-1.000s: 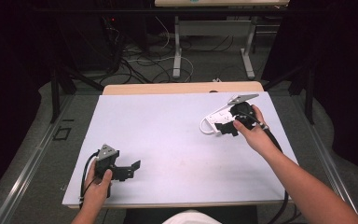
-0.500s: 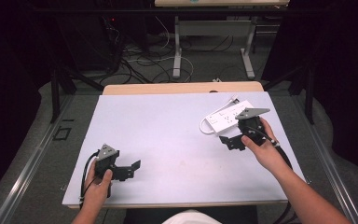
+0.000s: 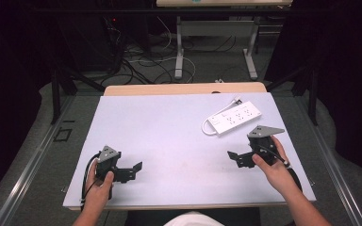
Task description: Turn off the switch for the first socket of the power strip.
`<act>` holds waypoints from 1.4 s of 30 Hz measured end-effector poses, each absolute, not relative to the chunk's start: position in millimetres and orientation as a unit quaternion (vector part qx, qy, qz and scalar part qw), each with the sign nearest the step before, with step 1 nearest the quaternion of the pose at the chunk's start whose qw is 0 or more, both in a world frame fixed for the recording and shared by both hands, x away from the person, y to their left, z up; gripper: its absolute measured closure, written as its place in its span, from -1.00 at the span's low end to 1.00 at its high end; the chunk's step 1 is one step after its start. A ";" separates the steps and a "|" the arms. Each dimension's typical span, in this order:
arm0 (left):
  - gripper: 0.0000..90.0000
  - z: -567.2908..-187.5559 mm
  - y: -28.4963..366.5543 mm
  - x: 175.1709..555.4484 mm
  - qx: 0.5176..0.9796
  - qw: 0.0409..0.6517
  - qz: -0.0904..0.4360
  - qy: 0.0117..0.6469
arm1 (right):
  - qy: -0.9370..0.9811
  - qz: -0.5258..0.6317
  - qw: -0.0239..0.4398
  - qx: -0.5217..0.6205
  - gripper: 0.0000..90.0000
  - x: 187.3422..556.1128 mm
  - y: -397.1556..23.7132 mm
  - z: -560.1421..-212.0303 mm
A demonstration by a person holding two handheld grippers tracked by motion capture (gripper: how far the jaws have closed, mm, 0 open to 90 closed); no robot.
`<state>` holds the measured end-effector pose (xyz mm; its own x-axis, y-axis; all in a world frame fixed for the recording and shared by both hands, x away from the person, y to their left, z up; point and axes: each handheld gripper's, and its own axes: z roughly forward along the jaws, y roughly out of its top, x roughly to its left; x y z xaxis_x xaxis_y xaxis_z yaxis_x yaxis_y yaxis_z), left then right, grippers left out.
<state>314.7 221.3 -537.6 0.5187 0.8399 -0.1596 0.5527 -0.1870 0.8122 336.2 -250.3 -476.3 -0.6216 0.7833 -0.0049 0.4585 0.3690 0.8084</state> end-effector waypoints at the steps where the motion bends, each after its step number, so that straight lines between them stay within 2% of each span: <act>1: -0.99 -538.2 220.8 314.8 0.751 0.441 0.167 0.462 | 0.803 0.407 0.199 0.386 -1.00 334.6 -252.0 -477.7; 19: -1.00 -537.2 220.1 313.1 0.758 0.442 0.164 0.451 | 0.777 0.413 0.225 0.418 -1.00 318.9 -276.5 -511.3; 29: -0.99 -538.4 220.4 314.1 0.766 0.433 0.167 0.445 | 0.757 0.413 0.217 0.458 -1.00 322.1 -286.3 -536.8; 42: -0.99 -538.3 220.1 314.1 0.768 0.429 0.169 0.444 | 0.760 0.399 0.209 0.468 -1.00 326.9 -290.9 -548.1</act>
<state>314.1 220.1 -538.3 0.5485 0.8273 -0.1215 0.5367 -0.2369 0.8099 326.9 -290.9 -548.1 -0.4743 0.8786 0.0555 0.5445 0.2433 0.8027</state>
